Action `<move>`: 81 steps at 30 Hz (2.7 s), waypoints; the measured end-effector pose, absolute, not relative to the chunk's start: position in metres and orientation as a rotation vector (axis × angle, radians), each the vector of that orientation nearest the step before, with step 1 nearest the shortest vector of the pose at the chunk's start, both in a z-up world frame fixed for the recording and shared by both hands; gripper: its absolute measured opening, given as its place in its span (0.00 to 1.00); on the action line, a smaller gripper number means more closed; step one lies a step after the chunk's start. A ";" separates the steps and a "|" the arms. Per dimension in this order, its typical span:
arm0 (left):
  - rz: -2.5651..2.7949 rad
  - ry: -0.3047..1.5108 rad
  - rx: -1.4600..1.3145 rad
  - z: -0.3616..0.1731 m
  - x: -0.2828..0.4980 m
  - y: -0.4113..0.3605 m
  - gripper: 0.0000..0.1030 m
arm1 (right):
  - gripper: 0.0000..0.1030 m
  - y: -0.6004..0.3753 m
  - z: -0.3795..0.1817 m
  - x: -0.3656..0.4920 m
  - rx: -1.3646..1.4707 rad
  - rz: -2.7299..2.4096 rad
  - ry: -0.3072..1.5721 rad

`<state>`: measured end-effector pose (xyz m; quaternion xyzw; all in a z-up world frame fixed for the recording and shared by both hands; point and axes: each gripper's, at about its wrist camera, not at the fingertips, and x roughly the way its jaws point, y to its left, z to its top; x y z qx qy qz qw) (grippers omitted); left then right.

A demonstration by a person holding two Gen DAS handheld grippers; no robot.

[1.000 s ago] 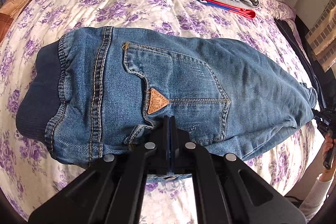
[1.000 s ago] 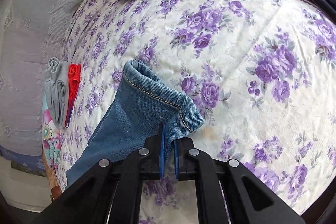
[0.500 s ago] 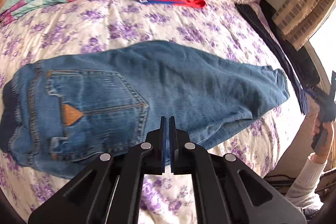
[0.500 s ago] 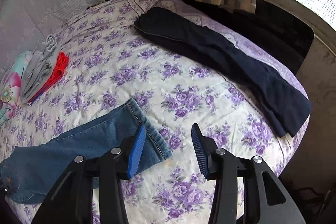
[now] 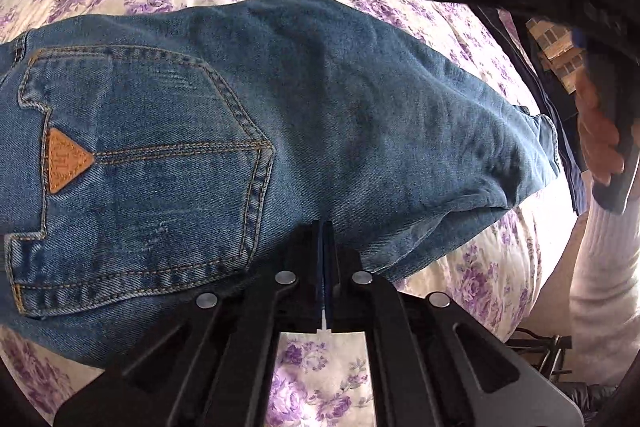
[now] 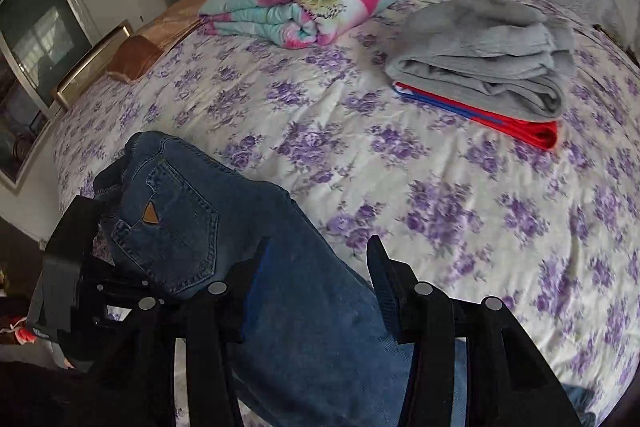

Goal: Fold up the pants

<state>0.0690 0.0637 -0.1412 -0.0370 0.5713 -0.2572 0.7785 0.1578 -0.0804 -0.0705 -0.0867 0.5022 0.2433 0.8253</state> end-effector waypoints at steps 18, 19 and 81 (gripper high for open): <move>-0.532 1.204 -0.023 -0.140 0.059 0.052 0.01 | 0.47 -0.021 -0.113 0.185 -0.208 0.856 1.221; -0.536 1.207 -0.026 -0.140 0.060 0.051 0.01 | 0.41 -0.021 -0.115 0.189 -0.194 0.851 1.226; -0.608 1.261 -0.001 -0.134 0.205 -0.004 0.02 | 0.00 -0.187 -0.134 0.131 -0.060 0.123 1.186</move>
